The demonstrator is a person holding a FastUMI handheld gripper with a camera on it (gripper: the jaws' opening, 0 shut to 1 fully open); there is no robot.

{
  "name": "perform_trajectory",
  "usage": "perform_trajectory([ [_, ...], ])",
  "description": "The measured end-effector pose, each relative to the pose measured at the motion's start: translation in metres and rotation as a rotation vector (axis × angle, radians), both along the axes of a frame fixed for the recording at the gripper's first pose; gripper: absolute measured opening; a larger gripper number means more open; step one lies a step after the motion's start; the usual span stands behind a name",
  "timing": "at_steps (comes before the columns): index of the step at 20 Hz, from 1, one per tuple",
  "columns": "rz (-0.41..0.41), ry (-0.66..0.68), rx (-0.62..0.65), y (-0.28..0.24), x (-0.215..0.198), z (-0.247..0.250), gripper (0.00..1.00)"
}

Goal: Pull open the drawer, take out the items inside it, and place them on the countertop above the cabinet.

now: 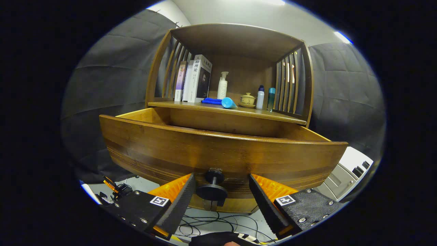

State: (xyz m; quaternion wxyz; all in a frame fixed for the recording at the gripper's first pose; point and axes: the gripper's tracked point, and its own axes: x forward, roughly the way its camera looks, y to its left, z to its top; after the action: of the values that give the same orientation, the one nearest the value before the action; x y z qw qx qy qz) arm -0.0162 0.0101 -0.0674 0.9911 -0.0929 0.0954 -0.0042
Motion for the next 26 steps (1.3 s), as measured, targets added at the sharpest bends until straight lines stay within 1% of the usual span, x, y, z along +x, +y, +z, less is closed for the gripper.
perform_trajectory([
  [2, -0.002, 0.012, 0.003, -0.001, 0.009, 0.001, 0.97],
  [6, 0.012, -0.007, -0.014, -0.001, 0.03, 0.009, 0.97],
  [7, 0.01, 0.013, -0.015, -0.001, 0.033, 0.006, 0.97],
  [8, 0.013, -0.01, -0.018, -0.001, 0.035, 0.01, 0.97],
  [9, 0.008, 0.005, -0.019, -0.002, 0.038, 0.006, 0.97],
  [10, 0.009, -0.01, -0.022, -0.002, 0.04, 0.009, 0.97],
  [17, -0.003, 0.001, -0.006, -0.001, 0.06, 0.008, 0.97],
  [26, -0.011, 0.006, -0.033, -0.004, 0.087, 0.008, 0.96],
])
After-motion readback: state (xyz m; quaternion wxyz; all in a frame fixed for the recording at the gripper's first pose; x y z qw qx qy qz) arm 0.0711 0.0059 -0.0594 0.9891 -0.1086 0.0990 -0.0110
